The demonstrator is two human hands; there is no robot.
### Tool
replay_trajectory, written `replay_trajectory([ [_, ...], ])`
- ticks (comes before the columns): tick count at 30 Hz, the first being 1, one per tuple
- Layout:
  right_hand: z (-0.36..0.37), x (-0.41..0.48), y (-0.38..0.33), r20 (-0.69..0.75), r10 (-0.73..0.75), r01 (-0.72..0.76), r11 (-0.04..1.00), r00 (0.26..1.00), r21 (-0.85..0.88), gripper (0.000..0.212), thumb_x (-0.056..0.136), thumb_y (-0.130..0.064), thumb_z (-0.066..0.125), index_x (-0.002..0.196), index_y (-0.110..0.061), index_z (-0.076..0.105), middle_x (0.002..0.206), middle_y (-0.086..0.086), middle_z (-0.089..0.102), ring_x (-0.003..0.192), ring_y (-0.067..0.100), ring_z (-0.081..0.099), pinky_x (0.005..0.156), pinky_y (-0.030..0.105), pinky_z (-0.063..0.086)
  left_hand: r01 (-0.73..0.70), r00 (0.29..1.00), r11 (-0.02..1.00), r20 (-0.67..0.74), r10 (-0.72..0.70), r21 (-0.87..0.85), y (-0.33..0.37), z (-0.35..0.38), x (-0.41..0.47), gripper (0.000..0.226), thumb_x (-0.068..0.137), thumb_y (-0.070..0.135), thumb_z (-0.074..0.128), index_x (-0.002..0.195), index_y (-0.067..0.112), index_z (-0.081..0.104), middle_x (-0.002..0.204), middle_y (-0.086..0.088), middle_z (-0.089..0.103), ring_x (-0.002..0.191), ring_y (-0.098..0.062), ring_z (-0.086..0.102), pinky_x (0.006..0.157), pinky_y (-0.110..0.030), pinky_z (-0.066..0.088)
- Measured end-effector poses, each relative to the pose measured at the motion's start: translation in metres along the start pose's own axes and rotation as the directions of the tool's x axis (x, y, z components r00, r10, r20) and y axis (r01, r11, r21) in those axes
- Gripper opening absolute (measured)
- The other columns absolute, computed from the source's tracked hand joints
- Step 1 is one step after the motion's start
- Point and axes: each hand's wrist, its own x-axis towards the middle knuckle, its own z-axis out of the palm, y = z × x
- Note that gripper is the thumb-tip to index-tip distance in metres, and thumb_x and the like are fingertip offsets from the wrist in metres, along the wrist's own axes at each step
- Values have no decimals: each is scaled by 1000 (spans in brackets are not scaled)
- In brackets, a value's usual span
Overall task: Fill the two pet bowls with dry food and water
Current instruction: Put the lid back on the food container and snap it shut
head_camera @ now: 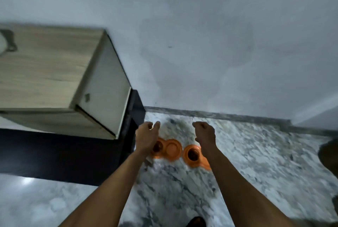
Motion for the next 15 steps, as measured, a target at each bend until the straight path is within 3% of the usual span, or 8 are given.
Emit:
replay_trajectory([
  [2,24,-37,-35,24,-76,76,997,997,-8,13,86,-20,63,74,-23,66,75,-1,62,81,23,59,86,51,56,-63,997,997,-43,61,-38,18,-54,-5,55,86,55,50,80,2,67,84,-19,69,91,-39,64,81,-42,49],
  [5,77,-95,-80,90,-188,188,982,978,3,10,87,-19,63,78,-17,68,66,-3,56,69,16,52,77,41,51,-97,988,982,-138,75,-164,30,-144,-8,38,85,46,57,74,11,66,73,-14,67,86,-38,66,78,-41,51],
  [8,138,-142,-116,132,-269,271,962,954,2,9,88,-20,63,82,-15,68,69,-3,58,70,17,53,75,35,46,-155,969,968,-221,111,-195,24,-231,4,32,89,34,65,87,3,73,87,-20,74,93,-35,69,80,-36,50],
  [15,290,-240,-185,183,-371,384,923,910,-40,12,92,-21,62,86,-16,70,84,1,67,76,14,60,82,40,53,-141,965,968,-247,88,-206,-34,-440,30,33,91,34,64,100,4,74,102,-14,75,106,-29,65,88,-31,47],
])
